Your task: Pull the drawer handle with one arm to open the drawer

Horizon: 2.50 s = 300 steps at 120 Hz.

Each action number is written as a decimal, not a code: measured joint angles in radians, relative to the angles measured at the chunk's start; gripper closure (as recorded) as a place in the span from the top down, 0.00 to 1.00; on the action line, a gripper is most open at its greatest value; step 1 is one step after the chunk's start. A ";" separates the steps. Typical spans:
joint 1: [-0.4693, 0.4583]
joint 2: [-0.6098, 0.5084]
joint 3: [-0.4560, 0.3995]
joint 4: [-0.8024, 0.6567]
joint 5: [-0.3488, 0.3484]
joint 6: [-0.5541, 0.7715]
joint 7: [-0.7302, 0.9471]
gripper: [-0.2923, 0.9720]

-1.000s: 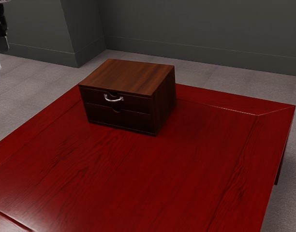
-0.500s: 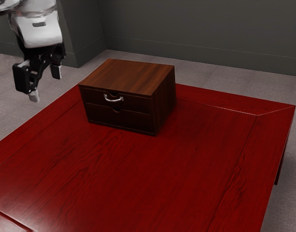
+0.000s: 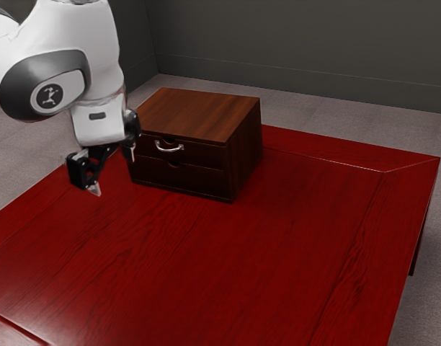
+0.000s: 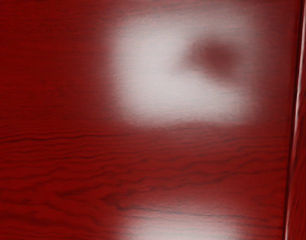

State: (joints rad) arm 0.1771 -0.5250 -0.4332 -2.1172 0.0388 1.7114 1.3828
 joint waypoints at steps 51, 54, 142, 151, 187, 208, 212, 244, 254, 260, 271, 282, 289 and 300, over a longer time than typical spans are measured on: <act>0.020 0.196 -0.011 0.043 0.047 0.253 0.107 0.77; 0.020 0.198 -0.011 0.043 0.052 0.266 0.105 0.77; 0.112 0.469 -0.004 0.127 0.161 0.657 0.053 0.77; 0.121 0.492 -0.004 0.125 0.184 0.692 0.050 0.77; 0.166 0.545 -0.004 0.096 0.228 0.792 0.043 0.77; 0.192 0.576 -0.003 0.095 0.240 0.846 0.040 0.77; 0.196 0.580 -0.003 0.095 0.241 0.855 0.039 0.77; 0.218 0.625 -0.002 0.095 0.255 0.908 0.036 0.77; 0.232 0.630 -0.002 0.095 0.257 0.917 0.035 0.77; 0.238 0.638 -0.002 0.095 0.258 0.922 0.035 0.77; 0.241 0.660 -0.002 0.095 0.258 0.935 0.034 0.77; 0.242 0.674 -0.002 0.095 0.267 0.946 0.033 0.77; 0.250 0.678 -0.002 0.095 0.272 0.954 0.033 0.77; 0.255 0.687 -0.002 0.095 0.276 0.965 0.032 0.77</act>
State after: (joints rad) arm 0.4326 0.1620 -0.4351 -2.0218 0.3147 2.6763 1.4151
